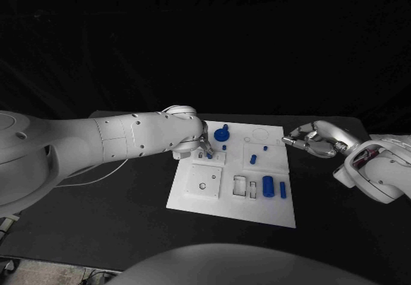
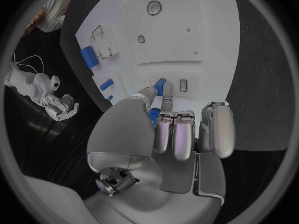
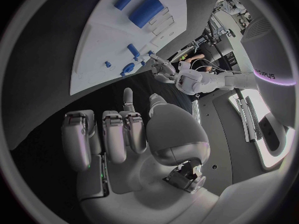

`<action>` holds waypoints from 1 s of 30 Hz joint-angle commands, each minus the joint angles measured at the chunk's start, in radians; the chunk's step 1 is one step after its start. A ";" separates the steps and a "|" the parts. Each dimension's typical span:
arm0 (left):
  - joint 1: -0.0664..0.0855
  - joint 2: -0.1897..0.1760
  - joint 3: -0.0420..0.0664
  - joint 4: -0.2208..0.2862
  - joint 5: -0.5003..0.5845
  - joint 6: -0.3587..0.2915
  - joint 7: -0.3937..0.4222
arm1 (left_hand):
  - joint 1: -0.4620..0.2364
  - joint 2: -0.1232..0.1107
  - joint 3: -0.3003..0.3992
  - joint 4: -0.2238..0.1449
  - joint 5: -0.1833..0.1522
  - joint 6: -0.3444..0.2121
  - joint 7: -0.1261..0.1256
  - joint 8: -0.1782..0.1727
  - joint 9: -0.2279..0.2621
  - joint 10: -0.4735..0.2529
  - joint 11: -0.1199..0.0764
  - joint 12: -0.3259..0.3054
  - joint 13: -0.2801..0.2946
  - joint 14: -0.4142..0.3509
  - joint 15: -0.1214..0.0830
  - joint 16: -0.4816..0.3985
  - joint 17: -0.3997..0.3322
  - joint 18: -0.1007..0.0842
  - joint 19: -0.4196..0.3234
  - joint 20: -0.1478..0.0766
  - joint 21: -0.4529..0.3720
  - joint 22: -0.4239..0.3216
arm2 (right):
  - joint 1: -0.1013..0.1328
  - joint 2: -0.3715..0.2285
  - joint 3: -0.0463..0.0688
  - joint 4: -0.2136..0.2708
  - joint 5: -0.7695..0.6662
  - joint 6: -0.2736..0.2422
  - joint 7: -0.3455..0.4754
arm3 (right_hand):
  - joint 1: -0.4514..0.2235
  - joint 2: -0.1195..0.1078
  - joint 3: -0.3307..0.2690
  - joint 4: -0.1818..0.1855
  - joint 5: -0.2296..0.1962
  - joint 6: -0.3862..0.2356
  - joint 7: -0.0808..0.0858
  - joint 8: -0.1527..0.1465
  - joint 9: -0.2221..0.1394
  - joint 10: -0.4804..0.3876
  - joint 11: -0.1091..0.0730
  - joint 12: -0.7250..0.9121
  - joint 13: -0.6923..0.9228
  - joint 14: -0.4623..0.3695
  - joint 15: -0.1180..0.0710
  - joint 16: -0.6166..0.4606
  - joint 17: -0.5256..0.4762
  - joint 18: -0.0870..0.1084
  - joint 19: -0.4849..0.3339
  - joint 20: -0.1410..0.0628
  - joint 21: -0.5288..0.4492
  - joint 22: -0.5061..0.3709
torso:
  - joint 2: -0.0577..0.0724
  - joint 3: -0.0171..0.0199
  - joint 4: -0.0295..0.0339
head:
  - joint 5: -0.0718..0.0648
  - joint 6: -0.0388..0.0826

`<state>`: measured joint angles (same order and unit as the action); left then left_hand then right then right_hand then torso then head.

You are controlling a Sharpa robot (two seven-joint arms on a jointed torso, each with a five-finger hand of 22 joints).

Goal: Assemble the parts on the task board

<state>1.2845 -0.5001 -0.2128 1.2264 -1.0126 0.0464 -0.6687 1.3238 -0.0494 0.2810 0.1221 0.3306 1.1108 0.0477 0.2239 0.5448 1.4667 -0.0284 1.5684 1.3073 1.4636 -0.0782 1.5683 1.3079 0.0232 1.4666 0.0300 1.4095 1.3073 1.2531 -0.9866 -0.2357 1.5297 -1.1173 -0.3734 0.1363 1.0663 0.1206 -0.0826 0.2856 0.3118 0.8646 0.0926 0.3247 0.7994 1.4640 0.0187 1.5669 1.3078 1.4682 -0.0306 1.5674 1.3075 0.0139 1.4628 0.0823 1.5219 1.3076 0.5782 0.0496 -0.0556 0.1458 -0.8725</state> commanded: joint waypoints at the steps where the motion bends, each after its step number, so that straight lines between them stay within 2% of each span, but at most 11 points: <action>1: -0.009 0.002 -0.005 0.004 0.000 0.003 0.008 | 0.014 0.000 0.096 -0.092 0.002 0.000 -0.004 0.005 0.000 0.104 -0.006 0.002 0.264 0.107 -0.007 0.003 0.263 0.009 0.055 -0.005 -0.001 0.219 | -0.001 0.001 0.000 0.000 -0.003 0.006 -0.001 | 0.011 -0.003 -0.005 0.000 0.003 -0.006 0.001 -0.004 0.001 0.107 0.006 0.004 0.263 0.103 0.006 0.003 0.263 0.004 0.057 0.007 -0.003 0.240 | 0.000 -0.0001 0.0002 | 0.001 0.000; 30: -0.009 0.005 -0.005 0.000 -0.002 0.010 0.046 | 0.020 0.000 0.106 -0.094 -0.005 -0.005 0.000 0.006 0.004 0.104 -0.003 0.002 0.264 0.107 -0.005 0.003 0.263 0.009 0.056 -0.003 0.002 0.220 | -0.006 0.003 0.000 -0.003 -0.003 0.007 -0.003 | 0.016 -0.003 -0.006 0.000 0.004 -0.008 0.001 -0.005 0.001 0.107 0.006 0.004 0.263 0.103 0.006 0.003 0.263 0.004 0.057 0.007 -0.004 0.240 | 0.000 0.0003 -0.0002 | 0.002 0.000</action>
<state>1.2823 -0.4994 -0.2147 1.2238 -1.0169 0.0384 -0.6439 1.3368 -0.0500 0.2838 0.1249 0.3258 1.1075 0.0517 0.2264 0.5472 1.4651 -0.0231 1.5684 1.3079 1.4621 -0.0765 1.5683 1.3076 0.0232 1.4666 0.0300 1.4095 1.3073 1.2481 -0.9846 -0.2357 1.5269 -1.1173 -0.3733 0.1346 1.0716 0.1153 -0.0826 0.2856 0.3118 0.8647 0.0926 0.3247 0.7990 1.4640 0.0187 1.5669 1.3076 1.4682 -0.0306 1.5674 1.3074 0.0139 1.4628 0.0823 1.5219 1.3074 0.5782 0.0498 -0.0556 0.1484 -0.8725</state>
